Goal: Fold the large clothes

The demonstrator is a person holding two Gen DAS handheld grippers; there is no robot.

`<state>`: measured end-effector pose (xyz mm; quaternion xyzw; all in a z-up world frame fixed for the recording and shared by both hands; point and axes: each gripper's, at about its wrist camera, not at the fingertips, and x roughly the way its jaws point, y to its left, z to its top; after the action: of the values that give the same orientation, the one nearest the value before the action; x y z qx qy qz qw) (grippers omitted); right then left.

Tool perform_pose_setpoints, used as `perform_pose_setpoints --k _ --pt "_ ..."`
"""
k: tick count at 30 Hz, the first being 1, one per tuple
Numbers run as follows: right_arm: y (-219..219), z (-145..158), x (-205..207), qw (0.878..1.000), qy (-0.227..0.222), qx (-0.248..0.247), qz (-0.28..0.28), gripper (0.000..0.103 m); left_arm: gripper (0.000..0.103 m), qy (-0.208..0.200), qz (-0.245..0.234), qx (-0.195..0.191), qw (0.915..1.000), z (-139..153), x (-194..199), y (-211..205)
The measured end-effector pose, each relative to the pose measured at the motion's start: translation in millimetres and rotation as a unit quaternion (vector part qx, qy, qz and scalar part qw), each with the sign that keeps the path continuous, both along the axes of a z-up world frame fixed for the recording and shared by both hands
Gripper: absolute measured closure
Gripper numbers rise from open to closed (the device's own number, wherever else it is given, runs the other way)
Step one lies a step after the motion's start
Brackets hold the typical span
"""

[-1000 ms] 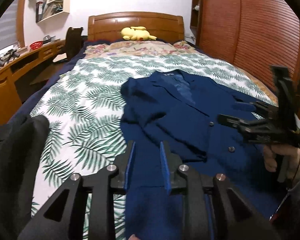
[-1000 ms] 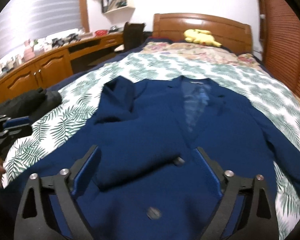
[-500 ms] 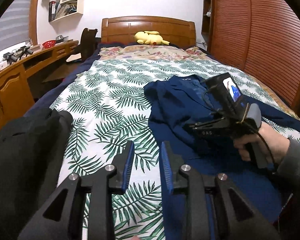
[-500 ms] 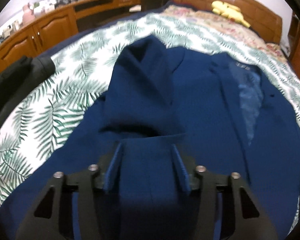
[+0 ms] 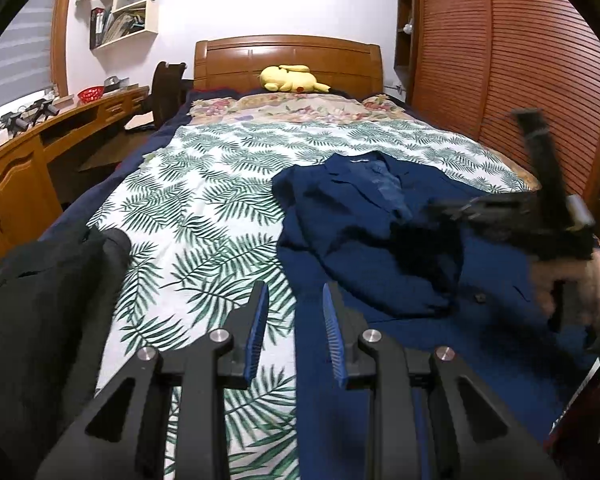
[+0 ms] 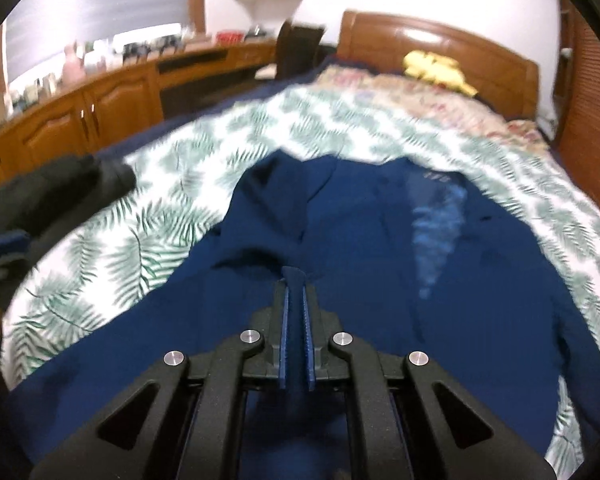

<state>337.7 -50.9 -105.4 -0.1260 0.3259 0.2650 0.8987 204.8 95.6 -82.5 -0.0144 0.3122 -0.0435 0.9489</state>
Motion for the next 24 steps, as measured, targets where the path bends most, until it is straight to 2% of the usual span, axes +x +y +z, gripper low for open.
perform_pose_setpoints --k 4,7,11,18,24 --pt "-45 29 -28 0.999 -0.030 0.031 -0.021 0.099 0.077 0.002 -0.009 0.000 1.0000 0 4 -12" --pt "-67 40 -42 0.997 -0.044 0.041 -0.042 0.099 0.077 -0.003 -0.017 -0.001 0.9999 2 7 -21" --pt "-95 45 -62 0.995 -0.057 0.049 -0.068 0.099 0.077 -0.007 -0.024 -0.006 0.9997 6 10 -30" --pt "-119 45 -96 0.989 -0.099 0.037 -0.100 0.099 0.077 -0.009 -0.038 -0.010 0.9992 7 17 -50" --pt "-133 16 -109 0.992 -0.049 0.041 -0.112 0.099 0.077 -0.008 -0.047 -0.007 0.9988 7 19 -61"
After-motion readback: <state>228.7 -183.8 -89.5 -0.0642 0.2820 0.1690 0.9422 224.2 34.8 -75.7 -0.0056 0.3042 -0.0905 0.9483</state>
